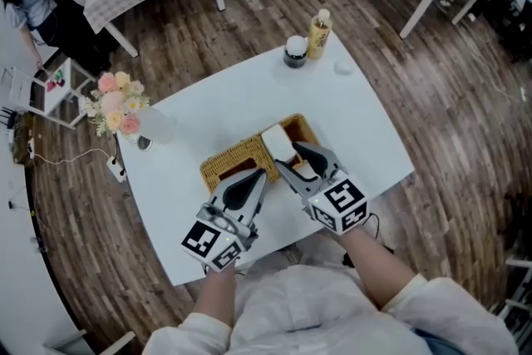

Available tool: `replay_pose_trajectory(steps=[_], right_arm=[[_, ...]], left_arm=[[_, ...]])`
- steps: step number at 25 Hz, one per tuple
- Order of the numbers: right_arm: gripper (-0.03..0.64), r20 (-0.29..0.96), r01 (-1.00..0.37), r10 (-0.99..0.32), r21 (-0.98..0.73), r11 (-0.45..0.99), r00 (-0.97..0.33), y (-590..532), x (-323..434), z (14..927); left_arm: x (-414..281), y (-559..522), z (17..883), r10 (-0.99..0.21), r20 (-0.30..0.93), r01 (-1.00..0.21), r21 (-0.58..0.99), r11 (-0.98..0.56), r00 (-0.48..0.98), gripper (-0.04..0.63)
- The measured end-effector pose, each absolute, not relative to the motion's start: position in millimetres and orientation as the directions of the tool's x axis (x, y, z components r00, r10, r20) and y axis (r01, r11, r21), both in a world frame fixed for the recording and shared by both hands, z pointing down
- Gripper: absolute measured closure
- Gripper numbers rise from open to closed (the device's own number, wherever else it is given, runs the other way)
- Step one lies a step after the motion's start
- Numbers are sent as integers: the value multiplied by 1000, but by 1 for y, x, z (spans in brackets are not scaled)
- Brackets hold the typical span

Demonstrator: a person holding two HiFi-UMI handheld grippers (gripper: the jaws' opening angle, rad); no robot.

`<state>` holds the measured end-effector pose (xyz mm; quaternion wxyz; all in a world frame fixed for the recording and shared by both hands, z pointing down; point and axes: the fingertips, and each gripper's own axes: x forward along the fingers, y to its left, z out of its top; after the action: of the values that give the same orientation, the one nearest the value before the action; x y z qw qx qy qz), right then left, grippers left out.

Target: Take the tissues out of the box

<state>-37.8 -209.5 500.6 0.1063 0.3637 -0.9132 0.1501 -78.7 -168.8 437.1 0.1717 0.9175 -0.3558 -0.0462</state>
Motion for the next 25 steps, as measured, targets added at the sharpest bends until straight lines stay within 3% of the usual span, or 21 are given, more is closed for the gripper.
replay_pose_trajectory(steps=[13,25], right_arm=[[342,437,-745,-631,-155,649,-641,-219,-40,552],[339,527,-786,-632,-120,607,-568,-233,-45,584]], left_arm=[[-82,-171,445,-666,62,-641,353,-682,743,594],[-87,-176,474,-671,119,-658,377,-652,732,594]])
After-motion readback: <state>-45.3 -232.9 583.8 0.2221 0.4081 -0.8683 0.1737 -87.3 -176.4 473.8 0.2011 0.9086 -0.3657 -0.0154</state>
